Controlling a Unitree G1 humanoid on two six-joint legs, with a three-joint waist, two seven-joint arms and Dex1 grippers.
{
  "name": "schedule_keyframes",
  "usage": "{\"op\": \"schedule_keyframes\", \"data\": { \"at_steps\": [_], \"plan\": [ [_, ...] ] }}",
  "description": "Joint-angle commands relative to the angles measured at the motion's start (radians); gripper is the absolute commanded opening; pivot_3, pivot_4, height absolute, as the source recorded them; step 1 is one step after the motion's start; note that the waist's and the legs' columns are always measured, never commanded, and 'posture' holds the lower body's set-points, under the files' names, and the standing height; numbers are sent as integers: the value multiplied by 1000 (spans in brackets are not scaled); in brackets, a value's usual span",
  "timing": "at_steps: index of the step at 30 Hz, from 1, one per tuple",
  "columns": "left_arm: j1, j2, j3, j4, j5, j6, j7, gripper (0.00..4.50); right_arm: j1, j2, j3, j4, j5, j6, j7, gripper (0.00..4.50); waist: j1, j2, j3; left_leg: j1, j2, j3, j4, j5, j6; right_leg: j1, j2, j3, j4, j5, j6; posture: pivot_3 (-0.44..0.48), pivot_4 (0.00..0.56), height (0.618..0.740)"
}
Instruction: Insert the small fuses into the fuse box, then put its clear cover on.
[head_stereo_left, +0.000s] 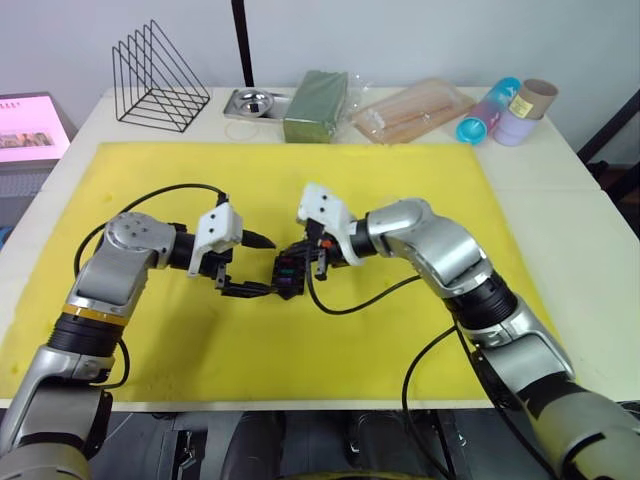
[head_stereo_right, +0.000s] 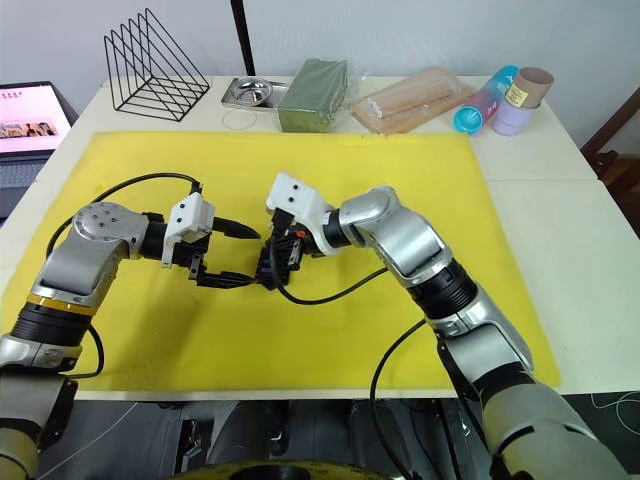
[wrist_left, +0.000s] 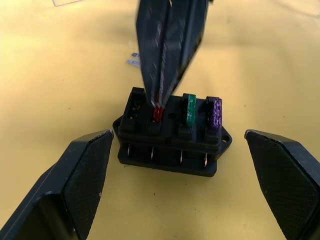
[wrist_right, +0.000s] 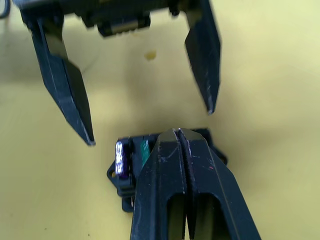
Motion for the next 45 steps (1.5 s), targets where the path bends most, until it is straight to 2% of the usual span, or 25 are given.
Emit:
{"op": "schedule_keyframes", "data": {
  "at_steps": [1,13,19,23,29,32,37,40,45],
  "plan": [
    [-17,6,10,-16,-4,-8,3,4500,6,-1,6,10,-22,-39,-3,24,0,0,0,0,0,0,0,0,0,0,0,0,0,0,0,0,150,740],
    [-12,6,11,-19,-5,-7,7,4500,73,-51,89,75,-97,-71,31,24,3,0,-1,1,0,0,0,0,0,1,0,0,0,0,0,0,150,740],
    [-15,7,13,-18,-6,-7,8,4500,65,-38,51,66,-75,-66,34,24,3,0,-2,4,0,0,0,0,0,4,0,0,0,0,0,0,150,740],
    [-19,12,21,-24,-20,9,0,4500,64,-22,-46,-1,1,-61,46,24,4,0,-2,3,0,0,0,0,0,4,0,0,0,0,0,0,150,740],
    [-35,44,56,-27,-80,66,-49,4500,7,-5,-234,-148,171,88,19,24,1,0,-1,0,0,-1,0,0,0,0,0,0,1,0,0,0,150,740],
    [-36,52,55,-35,-93,83,-55,4500,25,-58,-291,-217,220,142,18,24,1,0,-1,0,0,-1,0,0,0,-1,0,0,1,0,0,0,150,740],
    [-43,130,57,-3,-86,87,-112,4500,141,-269,-403,-399,301,240,39,24,9,0,-1,-1,0,-1,0,0,0,0,-1,0,0,0,0,0,150,740],
    [-53,174,59,9,-104,161,-132,4500,250,-408,-454,-463,317,229,58,635,4,0,-1,-1,0,0,0,0,0,0,-1,0,-1,0,0,0,150,740],
    [-43,213,51,72,-70,125,-165,4500,421,-529,-552,-487,337,193,67,2305,-1,0,-1,0,0,0,-1,0,0,0,1,0,-1,-1,-1,0,150,740]
  ]
}}
